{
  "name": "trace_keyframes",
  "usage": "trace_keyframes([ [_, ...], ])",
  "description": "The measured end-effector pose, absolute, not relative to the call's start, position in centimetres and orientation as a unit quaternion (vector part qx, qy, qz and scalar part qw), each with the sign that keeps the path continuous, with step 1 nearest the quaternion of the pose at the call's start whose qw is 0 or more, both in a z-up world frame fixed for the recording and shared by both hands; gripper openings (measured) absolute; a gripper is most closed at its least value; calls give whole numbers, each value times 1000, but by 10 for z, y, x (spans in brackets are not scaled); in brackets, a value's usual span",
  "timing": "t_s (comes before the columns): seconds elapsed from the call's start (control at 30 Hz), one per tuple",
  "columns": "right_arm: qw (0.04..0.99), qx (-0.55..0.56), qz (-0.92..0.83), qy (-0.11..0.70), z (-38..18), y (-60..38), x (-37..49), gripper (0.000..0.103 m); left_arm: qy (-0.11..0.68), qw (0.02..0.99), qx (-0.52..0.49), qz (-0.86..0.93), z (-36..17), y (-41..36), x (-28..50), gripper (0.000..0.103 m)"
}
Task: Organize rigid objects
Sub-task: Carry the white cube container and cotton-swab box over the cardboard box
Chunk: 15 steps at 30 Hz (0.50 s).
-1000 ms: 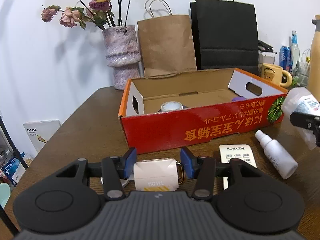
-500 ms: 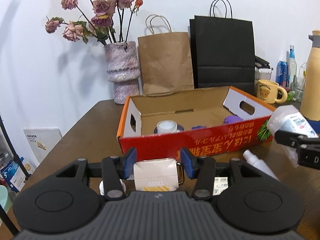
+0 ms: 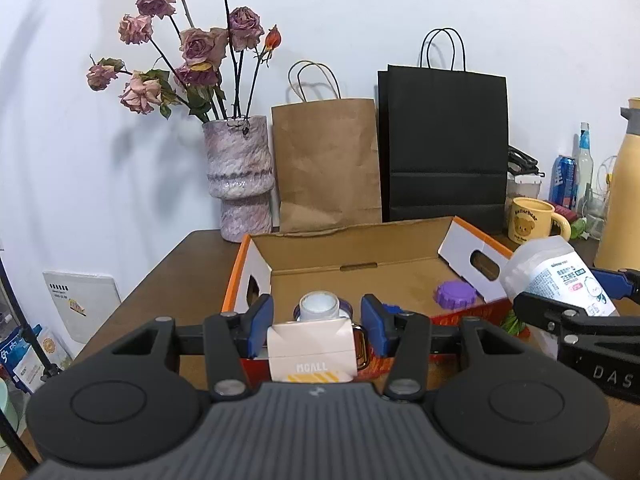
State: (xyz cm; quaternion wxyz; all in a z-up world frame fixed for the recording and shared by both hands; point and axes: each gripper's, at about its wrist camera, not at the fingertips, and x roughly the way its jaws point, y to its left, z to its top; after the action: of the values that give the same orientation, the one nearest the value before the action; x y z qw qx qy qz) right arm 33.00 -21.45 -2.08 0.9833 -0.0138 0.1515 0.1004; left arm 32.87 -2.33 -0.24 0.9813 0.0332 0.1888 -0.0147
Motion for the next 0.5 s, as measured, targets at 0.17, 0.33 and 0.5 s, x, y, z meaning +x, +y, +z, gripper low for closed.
trace_keyframes([
  [0.17, 984, -12, 103, 147, -14, -209, 342, 65, 187, 982, 25, -11, 2, -26, 344, 50],
  [0.33, 984, -11, 105, 143, -10, -204, 355, 65, 187, 982, 15, -4, 6, -27, 362, 50],
  [0.5, 984, -7, 104, 142, -8, -200, 372, 65, 184, 983, 5, 2, 9, -27, 380, 50],
])
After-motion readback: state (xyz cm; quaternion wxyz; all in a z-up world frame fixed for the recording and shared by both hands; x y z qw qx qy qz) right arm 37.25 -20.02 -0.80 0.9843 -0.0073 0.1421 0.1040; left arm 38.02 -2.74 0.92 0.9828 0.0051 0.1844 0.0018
